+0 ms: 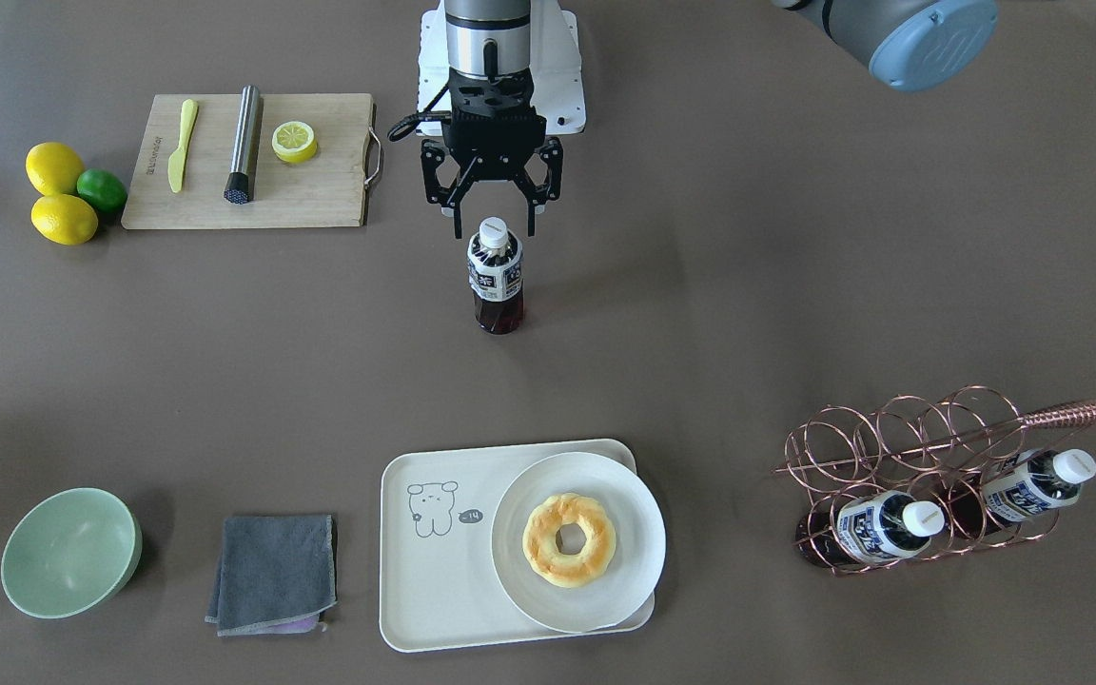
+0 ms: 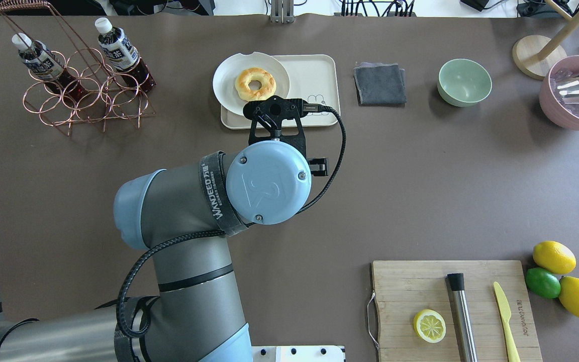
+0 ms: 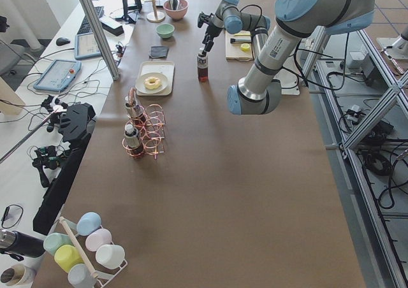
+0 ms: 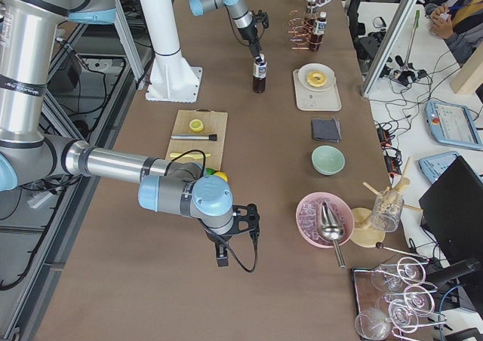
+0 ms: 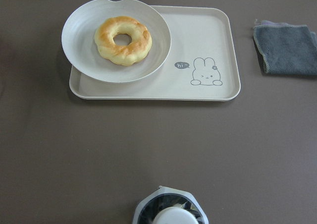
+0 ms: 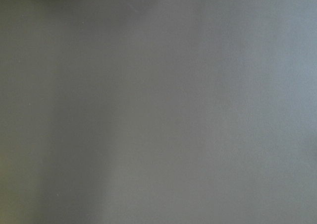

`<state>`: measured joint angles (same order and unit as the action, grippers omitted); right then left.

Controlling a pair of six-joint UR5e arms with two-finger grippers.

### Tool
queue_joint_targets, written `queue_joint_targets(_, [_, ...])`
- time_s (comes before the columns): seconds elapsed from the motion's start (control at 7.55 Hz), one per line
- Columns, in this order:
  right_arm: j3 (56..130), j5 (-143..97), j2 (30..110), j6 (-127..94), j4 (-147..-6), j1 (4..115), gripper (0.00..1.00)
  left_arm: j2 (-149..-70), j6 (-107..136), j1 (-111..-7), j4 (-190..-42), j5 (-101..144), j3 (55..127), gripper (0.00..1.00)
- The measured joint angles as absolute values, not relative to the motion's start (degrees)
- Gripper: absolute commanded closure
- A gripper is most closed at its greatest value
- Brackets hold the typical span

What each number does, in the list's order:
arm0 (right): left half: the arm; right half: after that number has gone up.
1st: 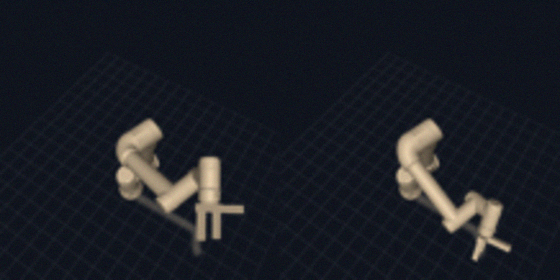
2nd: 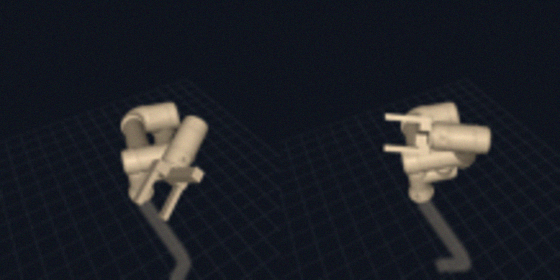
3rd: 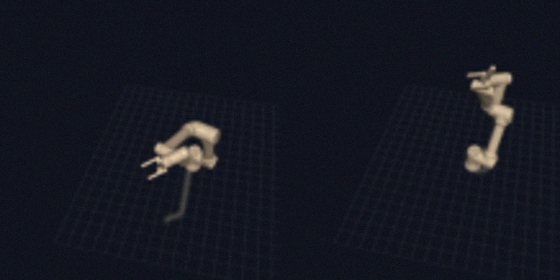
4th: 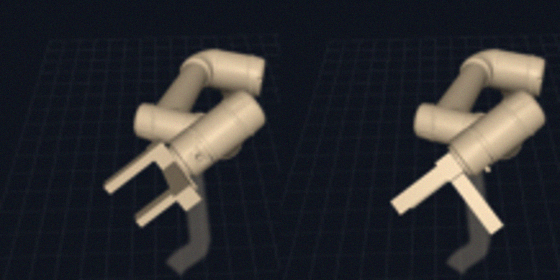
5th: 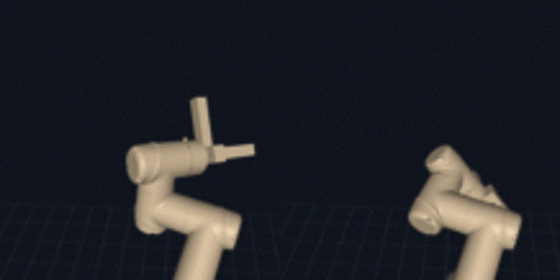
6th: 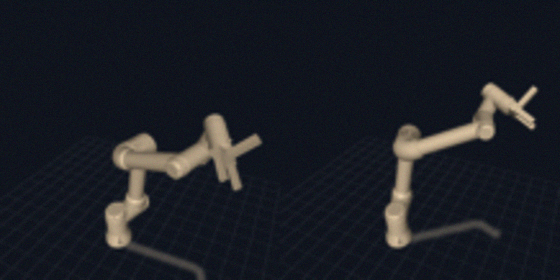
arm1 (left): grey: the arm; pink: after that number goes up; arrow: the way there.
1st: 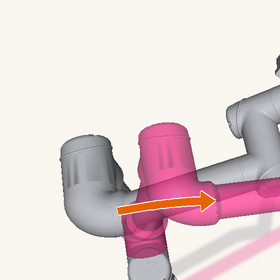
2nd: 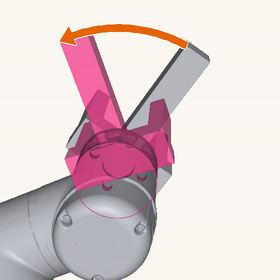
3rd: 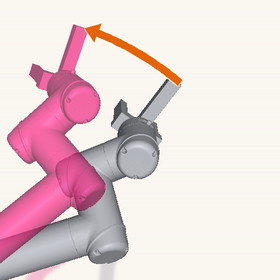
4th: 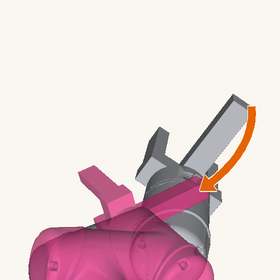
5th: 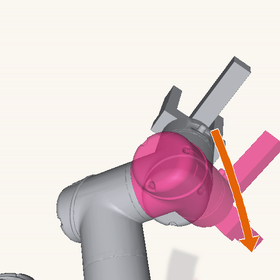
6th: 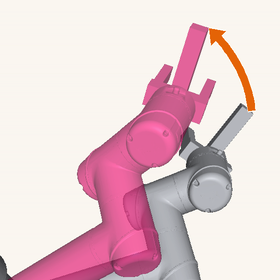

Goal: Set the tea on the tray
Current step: 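Carry the bottle toward the tray and stand it on the table in front, then open the left gripper and withdraw the left arm while the right arm approaches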

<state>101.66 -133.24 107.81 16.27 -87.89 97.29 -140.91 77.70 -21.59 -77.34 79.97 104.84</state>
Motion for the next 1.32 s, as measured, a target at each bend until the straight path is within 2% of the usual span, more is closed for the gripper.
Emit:
queue_joint_targets(0.4, [103.49, -135.40, 107.52, 13.06, -87.86, 97.18, 0.00, -136.68, 71.99, -23.07, -76.56, 80.81, 112.16, 0.02])
queue_joint_targets(0.66, [105.85, -136.38, 106.97, 9.53, -87.89, 95.97, 0.00, -131.66, 64.02, -30.39, -75.89, 89.59, 116.48, 0.02])
queue_joint_targets(1.06, [108.31, -136.52, 106.21, 6.90, -87.89, 94.50, 0.00, -119.57, 51.91, -42.50, -80.87, 103.95, 120.70, 0.02])
queue_joint_targets(1.32, [108.96, -136.46, 105.45, 5.31, -87.89, 93.19, 0.00, -109.97, 43.58, -50.45, -87.54, 113.16, 120.77, 0.02])
